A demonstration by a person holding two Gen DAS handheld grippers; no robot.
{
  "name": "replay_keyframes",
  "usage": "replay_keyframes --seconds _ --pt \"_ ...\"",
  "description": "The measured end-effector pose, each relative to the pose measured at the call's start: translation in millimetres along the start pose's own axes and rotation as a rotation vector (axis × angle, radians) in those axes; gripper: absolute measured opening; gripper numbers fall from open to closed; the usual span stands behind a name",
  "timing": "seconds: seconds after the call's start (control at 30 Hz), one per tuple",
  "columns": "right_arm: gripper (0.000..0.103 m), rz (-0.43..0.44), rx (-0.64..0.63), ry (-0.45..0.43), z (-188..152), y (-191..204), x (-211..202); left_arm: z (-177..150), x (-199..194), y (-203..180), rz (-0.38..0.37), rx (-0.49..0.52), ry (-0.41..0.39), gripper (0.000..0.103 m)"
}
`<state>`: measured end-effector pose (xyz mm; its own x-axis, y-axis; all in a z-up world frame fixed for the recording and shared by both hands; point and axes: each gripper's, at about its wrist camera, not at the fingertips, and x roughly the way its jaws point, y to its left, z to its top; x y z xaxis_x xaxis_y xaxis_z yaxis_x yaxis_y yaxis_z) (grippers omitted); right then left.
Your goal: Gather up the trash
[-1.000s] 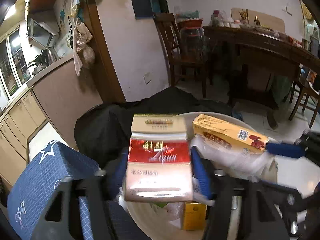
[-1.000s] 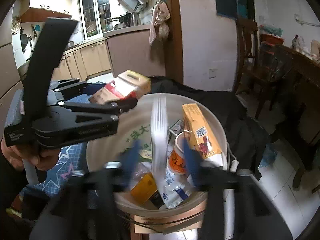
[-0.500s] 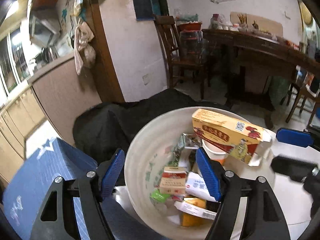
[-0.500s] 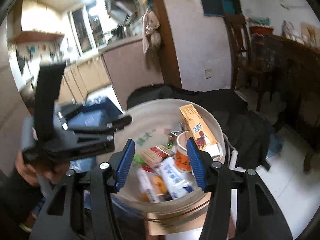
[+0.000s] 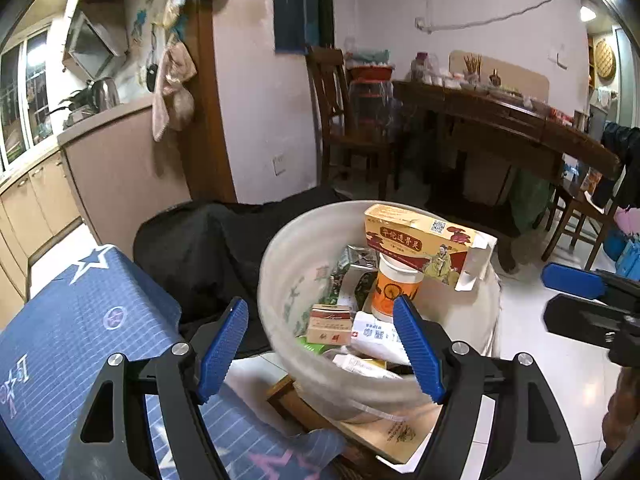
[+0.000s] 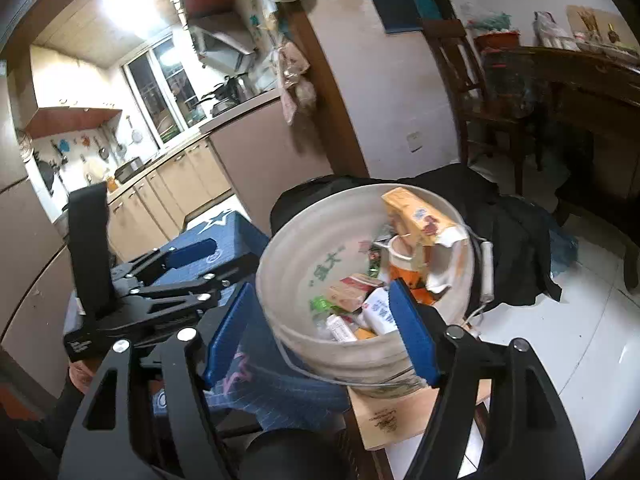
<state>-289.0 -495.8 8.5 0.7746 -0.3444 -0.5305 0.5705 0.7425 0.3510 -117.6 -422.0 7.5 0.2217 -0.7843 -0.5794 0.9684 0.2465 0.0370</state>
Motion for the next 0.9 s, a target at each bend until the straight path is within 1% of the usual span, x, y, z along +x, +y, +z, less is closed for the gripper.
replay_keyframes --seconds 0.07,0.17,0.3,0.47,0.63,0.73,0.87,0.9 --pt "0.068 0.024 -0.027 0.005 0.9 12.4 3.4 -5.1 -14.5 7.4 0.016 -0.006 -0.020 0.076" --pt "0.069 0.063 -0.065 0.008 -0.5 32.3 7.9 -13.9 -32.8 26.3 0.066 -0.037 -0.039 0.076" --pt "0.074 0.097 -0.132 0.027 -4.9 58.7 20.0 -28.8 -46.4 55.2 0.114 -0.097 -0.035 0.076" --pt "0.078 0.148 -0.139 0.066 -7.3 75.8 39.4 -57.2 -60.0 97.4 0.161 -0.196 0.000 0.076" --pt "0.078 0.208 -0.176 0.086 -6.6 96.4 56.5 -83.4 -71.0 131.0 0.210 -0.263 0.036 0.076" --pt "0.079 0.243 -0.201 0.084 -7.5 109.3 63.7 -95.7 -81.5 150.3 0.272 -0.299 0.049 0.076" --pt "0.083 0.273 -0.229 0.098 -10.5 129.4 78.0 -112.4 -103.4 168.6 0.395 -0.296 0.044 0.077" --pt "0.083 0.277 -0.237 0.102 -12.2 134.2 82.0 -117.0 -108.4 173.2 0.420 -0.300 0.047 0.079"
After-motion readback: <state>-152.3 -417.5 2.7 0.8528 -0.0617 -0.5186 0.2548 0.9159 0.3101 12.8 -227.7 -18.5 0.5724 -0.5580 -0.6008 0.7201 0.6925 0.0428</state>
